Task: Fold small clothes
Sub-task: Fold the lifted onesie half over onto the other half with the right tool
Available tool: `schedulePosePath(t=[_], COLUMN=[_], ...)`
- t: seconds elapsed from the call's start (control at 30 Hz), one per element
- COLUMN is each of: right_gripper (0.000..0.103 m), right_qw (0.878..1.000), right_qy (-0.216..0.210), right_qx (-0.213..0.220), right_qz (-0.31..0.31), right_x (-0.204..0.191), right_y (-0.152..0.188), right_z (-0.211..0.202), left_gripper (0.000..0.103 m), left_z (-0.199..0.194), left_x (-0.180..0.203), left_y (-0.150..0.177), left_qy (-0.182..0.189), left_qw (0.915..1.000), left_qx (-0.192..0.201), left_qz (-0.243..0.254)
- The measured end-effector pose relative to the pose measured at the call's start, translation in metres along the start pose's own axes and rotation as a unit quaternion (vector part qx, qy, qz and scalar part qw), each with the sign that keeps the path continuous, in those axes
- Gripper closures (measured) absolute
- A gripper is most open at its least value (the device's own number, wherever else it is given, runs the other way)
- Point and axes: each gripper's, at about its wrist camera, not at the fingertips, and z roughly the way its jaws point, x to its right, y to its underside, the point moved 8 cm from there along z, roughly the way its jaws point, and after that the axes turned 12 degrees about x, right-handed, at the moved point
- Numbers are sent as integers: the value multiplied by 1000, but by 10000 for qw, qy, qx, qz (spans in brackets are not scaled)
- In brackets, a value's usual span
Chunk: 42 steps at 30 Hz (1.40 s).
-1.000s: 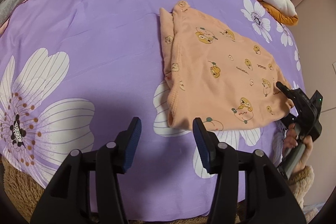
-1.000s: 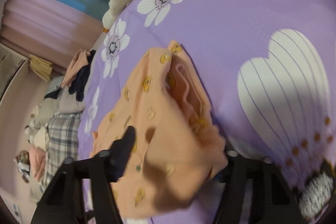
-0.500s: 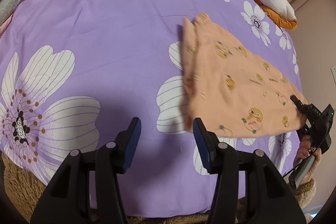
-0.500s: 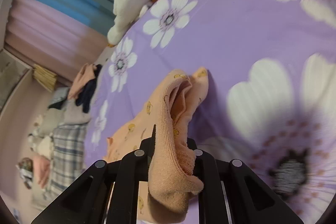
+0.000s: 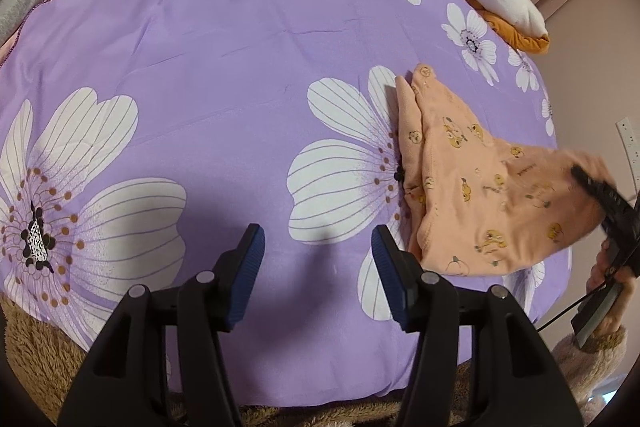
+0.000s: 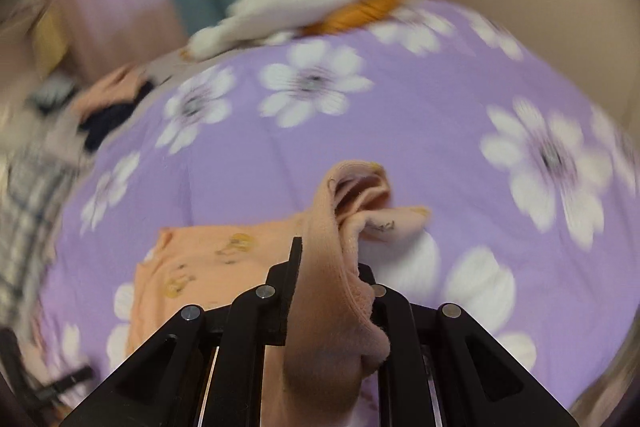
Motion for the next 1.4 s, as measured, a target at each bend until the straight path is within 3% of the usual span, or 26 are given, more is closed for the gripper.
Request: schedulePosePath(t=[0.13, 0.2, 0.3, 0.4, 0.47, 0.63, 0.7, 0.83, 0.93, 1.07, 1.23, 1.33, 1.4], right_gripper=[88, 88, 88, 88, 88, 70, 56, 51, 47, 46, 46, 46, 46], right_qw=[9934, 9848, 9743, 9655, 9641, 9636, 9625, 9589, 9677, 9728, 9852, 9849, 9845], right_qy=[-681, -1002, -1244, -1389, -1284, -1555, -1781, -2227, -2200, -2145, -1223, -1035, -1005], right_qx=[-105, -387, -879, -1438, -1437, -1517, -1604, -1506, -946, -660, -1031, -1333, -1422], right_qz=[-915, -1363, -1658, -1667, -1825, -1558, -1271, -903, -791, -571, -615, -380, -227], right_x=[-83, -126, -160, -173, -175, -174, -169, -166, -153, -137, -108, -92, -82], right_y=[6, 27, 67, 108, 120, 118, 116, 106, 81, 64, 90, 107, 109], right_z=[11, 22, 42, 59, 60, 50, 39, 5, -23, -32, 3, 18, 23], left_gripper=[48, 48, 47, 46, 46, 46, 45, 43, 43, 39, 38, 26, 24], left_z=[-4, -6, -8, -10, -8, -3, -3, -6, -7, -4, 25, 44, 61], left_x=[-8, -13, -20, -24, -26, -20, -16, -10, -2, 23, 54, 69, 77], left_y=[1, 3, 5, 9, 11, 11, 9, 4, -5, -18, -24, -24, -22], left_qy=[42, 25, 10, 3, -2, 41, 111, 219, 327, 629, 771, 1033, 1063], left_qw=[9999, 9998, 9997, 9997, 9996, 9997, 9997, 9997, 9994, 9979, 9962, 9937, 9929], left_qx=[35, 33, 4, -19, -54, -115, -92, -59, 3, 97, -74, -201, -310], left_qz=[-102, -183, -249, -263, -271, -228, -188, -123, -60, 134, 404, 391, 441])
